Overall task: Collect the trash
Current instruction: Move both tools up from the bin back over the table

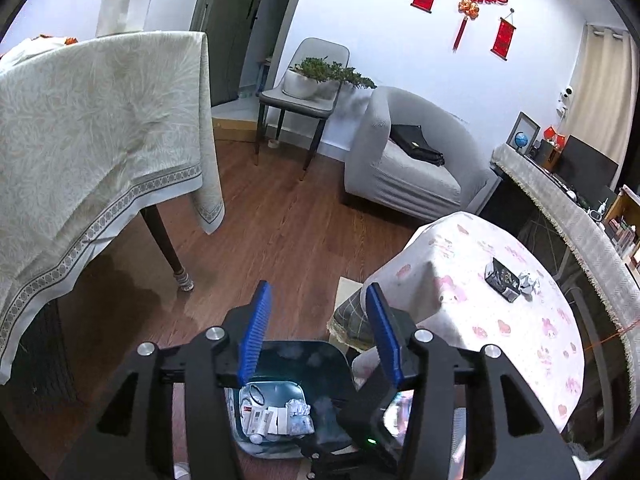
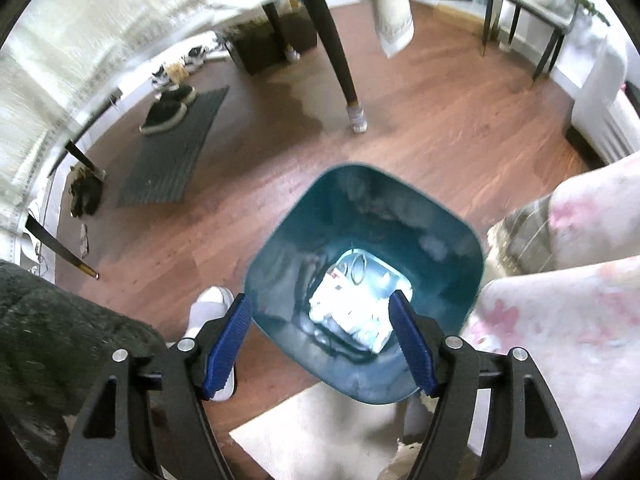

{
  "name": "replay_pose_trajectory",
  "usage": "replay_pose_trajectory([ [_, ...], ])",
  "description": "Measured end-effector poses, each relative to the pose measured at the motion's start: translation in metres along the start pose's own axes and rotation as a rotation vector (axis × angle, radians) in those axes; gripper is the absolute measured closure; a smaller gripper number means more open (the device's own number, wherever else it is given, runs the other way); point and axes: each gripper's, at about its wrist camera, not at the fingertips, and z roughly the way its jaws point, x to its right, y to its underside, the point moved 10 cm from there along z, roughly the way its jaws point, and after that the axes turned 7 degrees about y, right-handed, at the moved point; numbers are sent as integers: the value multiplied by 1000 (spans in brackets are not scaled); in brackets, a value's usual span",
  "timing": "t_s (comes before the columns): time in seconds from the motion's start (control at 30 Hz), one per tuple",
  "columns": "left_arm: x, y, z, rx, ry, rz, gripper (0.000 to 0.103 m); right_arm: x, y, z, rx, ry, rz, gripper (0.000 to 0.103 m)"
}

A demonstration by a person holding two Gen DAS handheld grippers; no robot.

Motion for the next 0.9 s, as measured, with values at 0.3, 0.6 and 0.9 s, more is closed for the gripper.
replay_pose_trajectory([
  [0.3, 14, -10, 2, 28, -9, 37, 38, 26, -21, -58, 134, 34, 30, 31],
  [0.6, 42, -16, 16, 46, 9, 106, 23, 82, -35, -118, 270, 123, 110, 31],
  [0.9, 80, -13, 46, 30, 61, 157, 15, 144, -20, -149, 323, 215, 202, 28],
])
